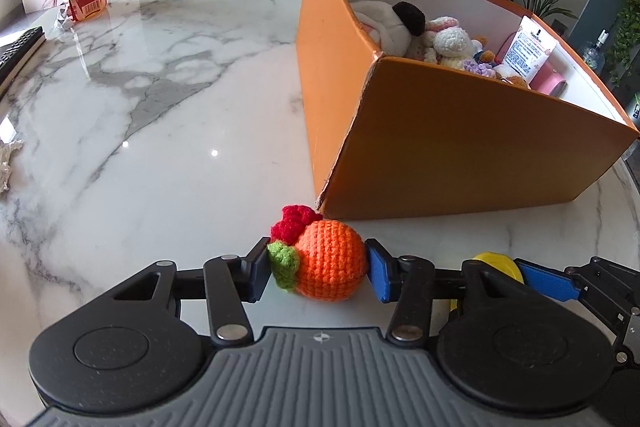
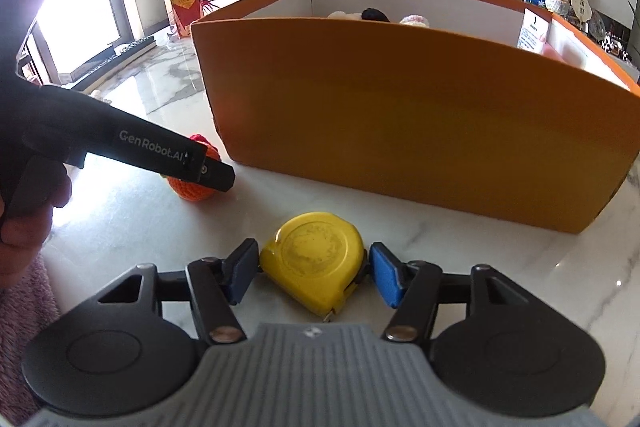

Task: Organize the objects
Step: 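Lift the fruit with left tool while right tool lifts the tape measure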

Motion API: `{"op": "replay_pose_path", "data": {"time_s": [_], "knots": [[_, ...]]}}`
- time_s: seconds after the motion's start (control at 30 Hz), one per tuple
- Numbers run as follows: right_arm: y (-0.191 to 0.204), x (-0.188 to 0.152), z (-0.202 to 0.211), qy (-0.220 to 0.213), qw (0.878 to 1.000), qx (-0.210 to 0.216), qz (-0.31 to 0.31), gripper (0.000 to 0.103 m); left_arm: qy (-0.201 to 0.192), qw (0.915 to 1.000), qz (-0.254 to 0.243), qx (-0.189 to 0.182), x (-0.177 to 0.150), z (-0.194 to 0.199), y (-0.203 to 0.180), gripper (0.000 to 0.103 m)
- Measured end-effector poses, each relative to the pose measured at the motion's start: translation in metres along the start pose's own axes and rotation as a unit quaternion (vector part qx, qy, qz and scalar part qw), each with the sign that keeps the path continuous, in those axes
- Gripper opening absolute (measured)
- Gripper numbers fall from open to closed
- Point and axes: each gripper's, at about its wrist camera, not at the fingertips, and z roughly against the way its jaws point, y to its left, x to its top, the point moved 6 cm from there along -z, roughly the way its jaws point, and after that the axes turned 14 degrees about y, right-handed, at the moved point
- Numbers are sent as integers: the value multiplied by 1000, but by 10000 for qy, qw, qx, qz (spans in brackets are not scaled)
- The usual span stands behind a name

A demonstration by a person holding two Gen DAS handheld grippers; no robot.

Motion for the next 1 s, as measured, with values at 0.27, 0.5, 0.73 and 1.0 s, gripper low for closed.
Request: {"op": "replay_pose_path", "data": {"time_s": [0.27,0.5,0.73,1.0], "knots": [[-3,18,6,147,9938,-645,-890,69,-18,9999,46,-146,0,0,1,57],[0,17,-6,494,9861,-835,-1350,68,-10,9997,-77,-232,-1,-1,-3,57],[-8,-4,2,592,9858,-1043,-1177,66,0,9996,-107,-258,-1,0,-4,57],[-9,8,4,160,9943,-914,-528,80,5,9996,-148,-244,-2,-1,-7,57]]}}
